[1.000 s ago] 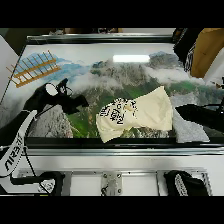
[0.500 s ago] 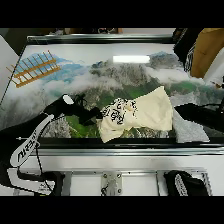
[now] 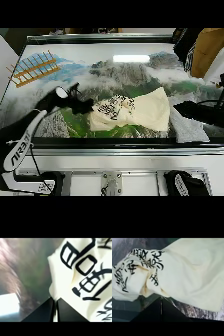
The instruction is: Fold the clothes and pants, and hang the long-sleeved shirts on hangers.
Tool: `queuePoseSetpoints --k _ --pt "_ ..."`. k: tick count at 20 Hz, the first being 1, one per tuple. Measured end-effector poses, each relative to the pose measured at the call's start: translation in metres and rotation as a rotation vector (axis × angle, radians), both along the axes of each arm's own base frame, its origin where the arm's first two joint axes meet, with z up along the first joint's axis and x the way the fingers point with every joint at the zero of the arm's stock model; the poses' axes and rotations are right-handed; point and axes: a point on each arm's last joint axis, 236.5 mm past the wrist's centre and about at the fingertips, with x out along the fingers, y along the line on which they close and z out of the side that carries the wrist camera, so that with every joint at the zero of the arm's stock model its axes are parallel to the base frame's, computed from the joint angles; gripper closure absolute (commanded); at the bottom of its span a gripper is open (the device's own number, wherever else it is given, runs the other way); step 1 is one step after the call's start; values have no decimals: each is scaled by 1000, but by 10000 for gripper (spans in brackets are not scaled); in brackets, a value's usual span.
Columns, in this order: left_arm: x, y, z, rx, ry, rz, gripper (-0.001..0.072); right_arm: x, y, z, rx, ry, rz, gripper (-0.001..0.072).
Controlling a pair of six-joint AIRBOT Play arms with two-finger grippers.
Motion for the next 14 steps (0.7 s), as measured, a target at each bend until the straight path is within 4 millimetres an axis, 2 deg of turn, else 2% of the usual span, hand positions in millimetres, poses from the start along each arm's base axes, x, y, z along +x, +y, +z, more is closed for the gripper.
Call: queuePoseSetpoints --k 3,5,6,7,8,11,14 --pt "41 67 59 85 -156 72 701 27 -10 -21 4 62 -9 699" --pt "56 105 88 135 -224 118 701 51 -18 -44 -14 102 -16 691" --pt "61 119 98 152 -248 140 701 63 -21 -56 -26 118 -12 504" --pt "63 130 105 167 -263 156 701 75 -21 -71 -41 137 1 152" --pt "65 138 109 178 -270 166 701 87 -19 -87 -53 153 23 69" --pt "67 151 108 195 -269 179 701 115 2 -136 -83 215 117 69" --pt "67 155 98 202 -239 177 701 132 43 -178 -103 268 233 71"
